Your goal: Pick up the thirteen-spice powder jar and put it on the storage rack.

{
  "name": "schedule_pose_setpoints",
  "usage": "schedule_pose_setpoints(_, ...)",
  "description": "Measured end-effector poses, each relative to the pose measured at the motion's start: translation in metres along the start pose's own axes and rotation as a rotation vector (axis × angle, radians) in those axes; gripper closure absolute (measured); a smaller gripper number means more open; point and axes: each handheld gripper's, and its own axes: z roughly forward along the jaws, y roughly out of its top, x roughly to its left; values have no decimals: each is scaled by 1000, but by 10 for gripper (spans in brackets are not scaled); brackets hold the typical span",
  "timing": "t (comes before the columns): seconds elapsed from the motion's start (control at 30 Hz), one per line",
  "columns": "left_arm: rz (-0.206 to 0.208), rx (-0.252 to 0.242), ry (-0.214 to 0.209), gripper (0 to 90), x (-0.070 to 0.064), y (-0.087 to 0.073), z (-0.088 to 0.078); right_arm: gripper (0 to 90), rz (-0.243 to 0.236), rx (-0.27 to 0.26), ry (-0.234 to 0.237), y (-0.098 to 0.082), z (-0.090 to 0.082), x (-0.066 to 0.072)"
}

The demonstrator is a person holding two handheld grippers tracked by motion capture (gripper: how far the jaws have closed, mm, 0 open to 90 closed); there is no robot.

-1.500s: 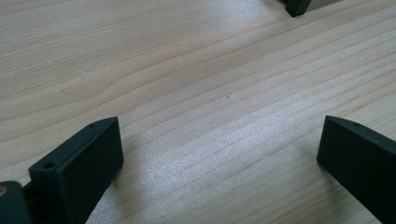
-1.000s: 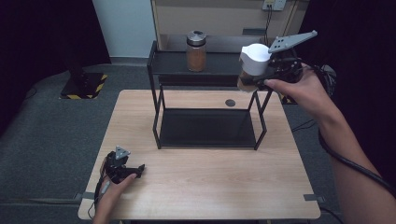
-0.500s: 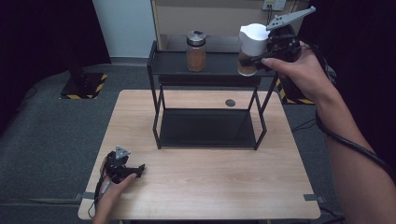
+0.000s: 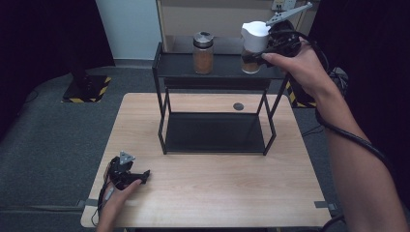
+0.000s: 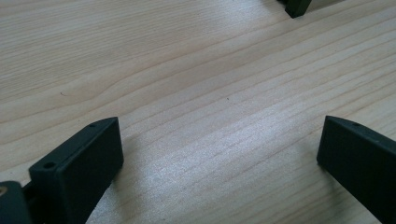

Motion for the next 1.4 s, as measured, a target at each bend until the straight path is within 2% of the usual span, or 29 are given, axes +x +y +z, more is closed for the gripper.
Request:
schedule_pose_setpoints(0.37, 0, 0, 0, 0, 0, 0, 0, 315, 37, 22, -20, 2, 22, -9)
schedule_pose_setpoints(0.7, 1, 0, -1, 0, 0, 0, 0, 316, 50, 42, -9, 4, 37, -13)
schedule_pose_setpoints(1.03, 1, 0, -2, 0, 0, 0, 0, 314, 78, 40, 8, 2, 41, -18)
schedule_pose_setpoints(1.4, 1, 0, -1, 0, 0, 0, 0, 312, 84, 37, 15, 1, 43, -21)
